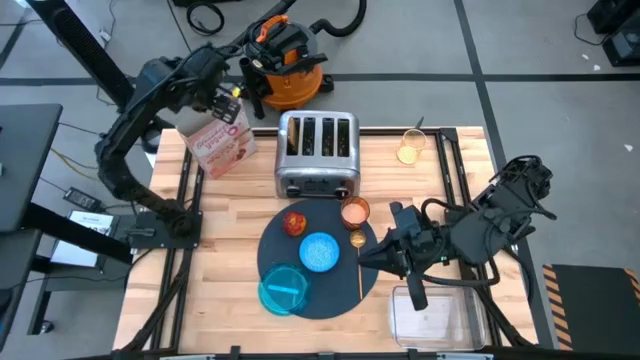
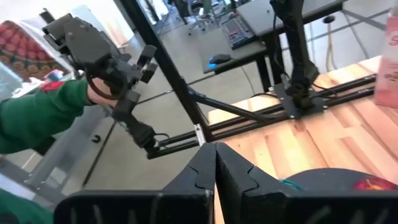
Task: Arrange a breakfast setting
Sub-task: Pour the pink cereal box into the blue bowl
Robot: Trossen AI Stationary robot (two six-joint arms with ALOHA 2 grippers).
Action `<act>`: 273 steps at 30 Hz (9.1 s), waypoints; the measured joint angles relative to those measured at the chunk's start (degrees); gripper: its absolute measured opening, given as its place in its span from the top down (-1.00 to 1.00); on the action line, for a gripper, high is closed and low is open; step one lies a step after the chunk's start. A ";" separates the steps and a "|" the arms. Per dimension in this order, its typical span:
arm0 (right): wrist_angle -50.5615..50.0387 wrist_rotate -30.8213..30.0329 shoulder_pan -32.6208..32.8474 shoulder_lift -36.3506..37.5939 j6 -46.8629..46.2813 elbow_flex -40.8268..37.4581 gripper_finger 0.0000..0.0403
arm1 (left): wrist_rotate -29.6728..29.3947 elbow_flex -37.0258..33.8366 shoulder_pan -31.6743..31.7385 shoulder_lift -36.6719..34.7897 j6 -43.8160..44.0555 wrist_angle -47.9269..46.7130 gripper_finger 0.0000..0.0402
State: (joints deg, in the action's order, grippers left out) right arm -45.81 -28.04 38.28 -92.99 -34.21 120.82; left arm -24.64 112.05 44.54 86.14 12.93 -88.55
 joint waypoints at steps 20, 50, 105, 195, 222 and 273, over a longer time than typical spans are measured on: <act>-1.41 -2.20 0.25 0.00 -3.13 -1.12 0.92 | 7.45 0.02 3.95 12.81 -7.80 -1.46 -0.42; -1.41 1.25 -0.23 0.00 -0.16 -1.12 0.93 | 7.45 -15.87 3.83 7.83 -17.07 -1.49 0.82; -7.80 2.85 -2.25 -11.28 11.92 -1.12 0.36 | 37.59 -23.91 -57.45 -15.81 55.18 -1.48 1.00; 89.64 -8.91 -5.90 -31.03 19.15 -40.16 -0.85 | 7.19 -15.74 -97.68 -16.79 46.37 25.43 1.00; 79.74 0.21 -5.84 -24.02 18.65 -39.96 -0.85 | 3.45 -12.24 -97.68 -17.67 45.35 27.10 1.00; 103.23 11.67 -14.21 -9.97 13.09 -56.81 -0.81 | -0.24 -12.35 -89.37 -17.57 35.31 31.26 1.00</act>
State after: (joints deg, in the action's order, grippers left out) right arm 57.42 -16.37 24.07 -102.96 -21.12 64.02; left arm -24.88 99.70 -44.83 68.58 48.24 -57.30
